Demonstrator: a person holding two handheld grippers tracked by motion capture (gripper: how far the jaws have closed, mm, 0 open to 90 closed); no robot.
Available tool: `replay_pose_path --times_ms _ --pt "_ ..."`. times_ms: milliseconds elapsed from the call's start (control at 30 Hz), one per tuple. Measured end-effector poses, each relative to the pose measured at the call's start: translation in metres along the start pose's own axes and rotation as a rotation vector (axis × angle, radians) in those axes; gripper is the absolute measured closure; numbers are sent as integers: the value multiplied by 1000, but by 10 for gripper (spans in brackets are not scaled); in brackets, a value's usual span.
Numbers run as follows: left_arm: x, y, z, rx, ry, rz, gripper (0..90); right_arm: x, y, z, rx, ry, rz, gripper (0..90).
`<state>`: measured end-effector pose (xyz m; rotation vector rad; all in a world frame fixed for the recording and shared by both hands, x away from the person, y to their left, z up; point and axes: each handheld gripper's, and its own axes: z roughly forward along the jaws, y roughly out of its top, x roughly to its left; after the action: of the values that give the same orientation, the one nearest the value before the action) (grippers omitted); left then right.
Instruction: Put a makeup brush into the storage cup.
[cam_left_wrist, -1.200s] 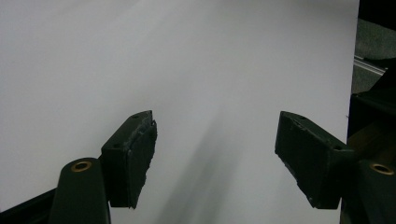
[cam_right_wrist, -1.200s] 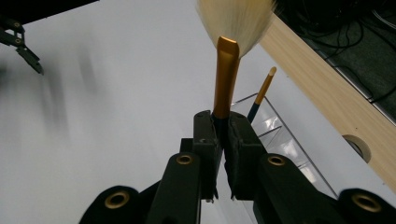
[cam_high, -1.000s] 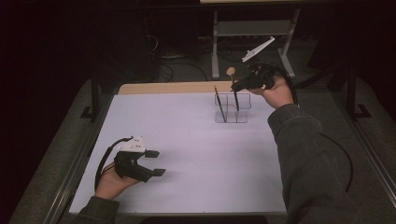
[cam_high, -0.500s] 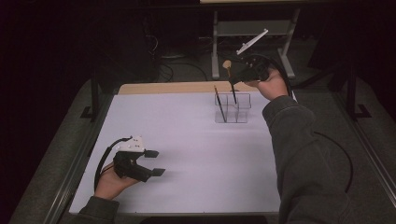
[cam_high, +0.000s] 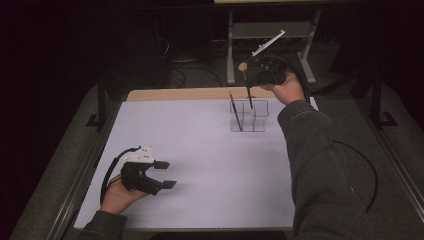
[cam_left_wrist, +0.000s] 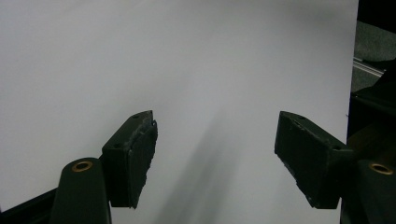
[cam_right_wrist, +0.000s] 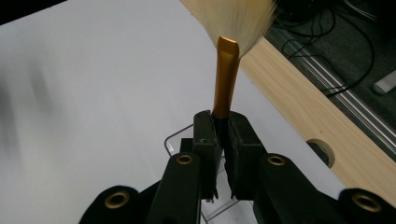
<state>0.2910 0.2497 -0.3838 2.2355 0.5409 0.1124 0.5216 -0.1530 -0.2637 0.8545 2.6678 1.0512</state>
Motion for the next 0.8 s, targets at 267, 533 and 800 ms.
replay_pose_path --times_ms 267,533,800 --pt "0 -1 1 5 -1 -2 283 -2 0 8 7 -15 9 829" --pt "-1 0 0 1 -2 -1 282 -3 -1 13 17 -35 15 829" --pt "-1 -1 0 -1 -3 -8 281 -4 -4 17 13 -34 26 829"
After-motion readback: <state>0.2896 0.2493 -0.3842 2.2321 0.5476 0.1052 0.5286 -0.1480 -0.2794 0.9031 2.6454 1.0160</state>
